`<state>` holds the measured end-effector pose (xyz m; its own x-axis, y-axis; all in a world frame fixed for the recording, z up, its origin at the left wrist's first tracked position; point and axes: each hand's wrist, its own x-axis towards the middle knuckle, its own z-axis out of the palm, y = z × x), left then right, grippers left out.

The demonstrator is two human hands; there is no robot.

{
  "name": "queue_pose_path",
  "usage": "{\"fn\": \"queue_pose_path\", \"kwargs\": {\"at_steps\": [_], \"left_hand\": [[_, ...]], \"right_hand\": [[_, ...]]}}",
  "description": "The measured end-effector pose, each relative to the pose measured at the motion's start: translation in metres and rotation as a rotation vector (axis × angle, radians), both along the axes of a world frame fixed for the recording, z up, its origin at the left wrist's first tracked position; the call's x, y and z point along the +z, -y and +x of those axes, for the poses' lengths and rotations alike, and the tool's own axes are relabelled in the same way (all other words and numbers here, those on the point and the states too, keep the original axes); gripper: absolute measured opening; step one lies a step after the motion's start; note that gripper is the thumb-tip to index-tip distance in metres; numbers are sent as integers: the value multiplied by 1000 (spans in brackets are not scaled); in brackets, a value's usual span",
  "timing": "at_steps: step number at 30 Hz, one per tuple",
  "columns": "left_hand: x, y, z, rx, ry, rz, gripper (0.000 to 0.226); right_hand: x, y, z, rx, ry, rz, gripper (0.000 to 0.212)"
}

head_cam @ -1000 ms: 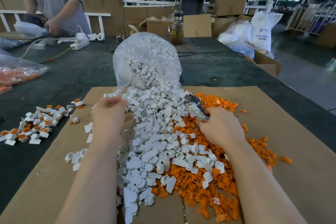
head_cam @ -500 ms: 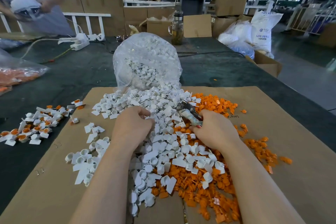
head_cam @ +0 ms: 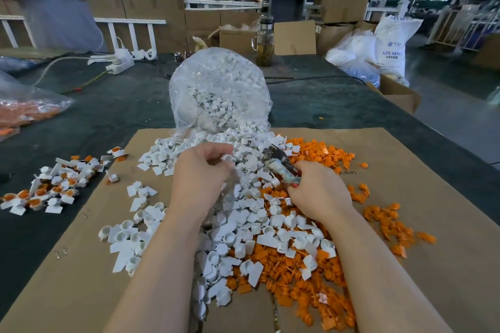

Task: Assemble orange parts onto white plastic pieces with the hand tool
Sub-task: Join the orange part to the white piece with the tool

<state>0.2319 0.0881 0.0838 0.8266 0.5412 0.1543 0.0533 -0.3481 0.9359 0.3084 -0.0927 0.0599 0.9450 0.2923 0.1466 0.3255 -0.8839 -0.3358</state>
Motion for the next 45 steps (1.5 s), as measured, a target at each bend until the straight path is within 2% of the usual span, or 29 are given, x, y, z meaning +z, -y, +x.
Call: {"fn": "queue_pose_path", "kwargs": {"at_steps": [3,8,13,18,23,29,31,45], "left_hand": [[3,6,0,-46,42,-114,22],[4,12,0,-67,64,-173,19],[4,18,0,-46,78,-242,21],[8,25,2,-59,72,-278,15],[8,27,1,-90,35,-260,24],[10,34,0,-72,65,-298,34],[10,37,0,-49,76,-317,33],[10,46,0,-33,149,-463,22]], "right_hand": [[0,1,-1,19,-21,21,10],[3,0,-2,18,24,100,6],[7,0,-4,8,94,367,17],[13,0,-5,86,64,617,5],[17,-2,-10,189,63,783,13],[17,-11,-16,237,102,832,11],[16,-13,-16,229,141,805,6],[13,-18,-18,184,254,749,18]]}}
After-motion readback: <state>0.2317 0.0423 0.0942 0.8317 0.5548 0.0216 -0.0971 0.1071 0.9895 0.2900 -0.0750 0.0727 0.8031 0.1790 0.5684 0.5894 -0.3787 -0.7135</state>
